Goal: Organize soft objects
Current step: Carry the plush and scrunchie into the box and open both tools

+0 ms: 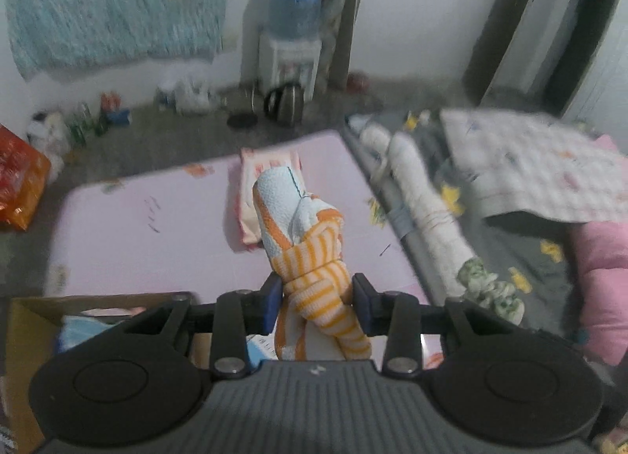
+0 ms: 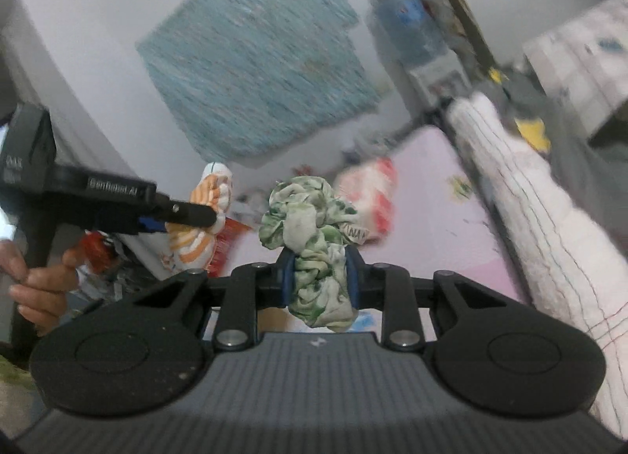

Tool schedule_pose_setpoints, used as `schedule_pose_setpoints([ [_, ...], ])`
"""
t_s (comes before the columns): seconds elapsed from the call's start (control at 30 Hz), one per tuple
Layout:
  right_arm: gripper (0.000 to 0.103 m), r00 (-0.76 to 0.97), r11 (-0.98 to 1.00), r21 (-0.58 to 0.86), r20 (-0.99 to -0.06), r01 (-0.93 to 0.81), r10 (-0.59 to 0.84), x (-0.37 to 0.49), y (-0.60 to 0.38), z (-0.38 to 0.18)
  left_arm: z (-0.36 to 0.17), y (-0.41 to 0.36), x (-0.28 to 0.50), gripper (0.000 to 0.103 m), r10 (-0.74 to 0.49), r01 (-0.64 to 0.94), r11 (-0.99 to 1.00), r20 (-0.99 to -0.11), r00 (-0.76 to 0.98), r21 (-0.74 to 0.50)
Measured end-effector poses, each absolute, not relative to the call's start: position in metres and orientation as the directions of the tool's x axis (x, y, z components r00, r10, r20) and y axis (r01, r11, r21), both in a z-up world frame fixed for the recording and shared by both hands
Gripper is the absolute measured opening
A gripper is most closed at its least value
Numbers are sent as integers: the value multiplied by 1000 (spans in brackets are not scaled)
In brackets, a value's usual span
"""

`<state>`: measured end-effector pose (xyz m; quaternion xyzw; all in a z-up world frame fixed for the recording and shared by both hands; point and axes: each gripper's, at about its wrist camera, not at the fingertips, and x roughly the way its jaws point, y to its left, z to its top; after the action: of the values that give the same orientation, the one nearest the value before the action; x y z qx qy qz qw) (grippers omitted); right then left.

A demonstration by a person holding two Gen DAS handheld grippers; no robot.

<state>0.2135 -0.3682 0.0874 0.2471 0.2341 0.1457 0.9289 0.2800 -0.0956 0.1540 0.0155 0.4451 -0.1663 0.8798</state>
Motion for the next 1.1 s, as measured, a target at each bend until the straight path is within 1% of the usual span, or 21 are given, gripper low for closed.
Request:
schedule_pose_setpoints([
  [0.13,24,833,781,549,-251,-298,494,165,-353,128,204,-46,214,39,-266,281,954,-721,640,-103],
  [0.23,24,793,736,555,-206,-388,574,139,-331,145,226,-8,171,39,-248,240,965,-684,686,-109],
  [0.33,25,720,656,598,-181,-460,670,127,-303,149,229,30,133,39,-215,191,975,-665,715,-111],
  [0.43,25,618,561,666,-187,-492,764,124,-265,137,213,60,111,40,-194,152,981,-677,710,-121],
  [0.53,25,518,502,730,-238,-463,822,130,-220,109,175,92,101,40,-175,97,984,-718,674,-149],
  [0.63,25,438,499,781,-324,-376,838,140,-179,72,124,119,102,40,-171,53,983,-785,596,-175],
  [0.7,25,409,530,784,-390,-323,825,148,-160,50,86,134,107,40,-179,24,980,-826,534,-197],
  [0.8,25,378,589,763,-480,-267,792,156,-132,29,37,154,116,40,-195,-7,975,-872,448,-221],
  [0.87,25,386,636,723,-524,-270,759,155,-123,25,12,167,119,40,-222,-16,968,-887,404,-249],
  [1.0,26,397,701,653,-585,-286,707,155,-109,28,-16,174,125,40,-240,4,967,-900,363,-256],
  [1.1,27,397,740,602,-627,-300,671,166,-95,33,-30,172,127,42,-202,15,978,-920,335,-209],
])
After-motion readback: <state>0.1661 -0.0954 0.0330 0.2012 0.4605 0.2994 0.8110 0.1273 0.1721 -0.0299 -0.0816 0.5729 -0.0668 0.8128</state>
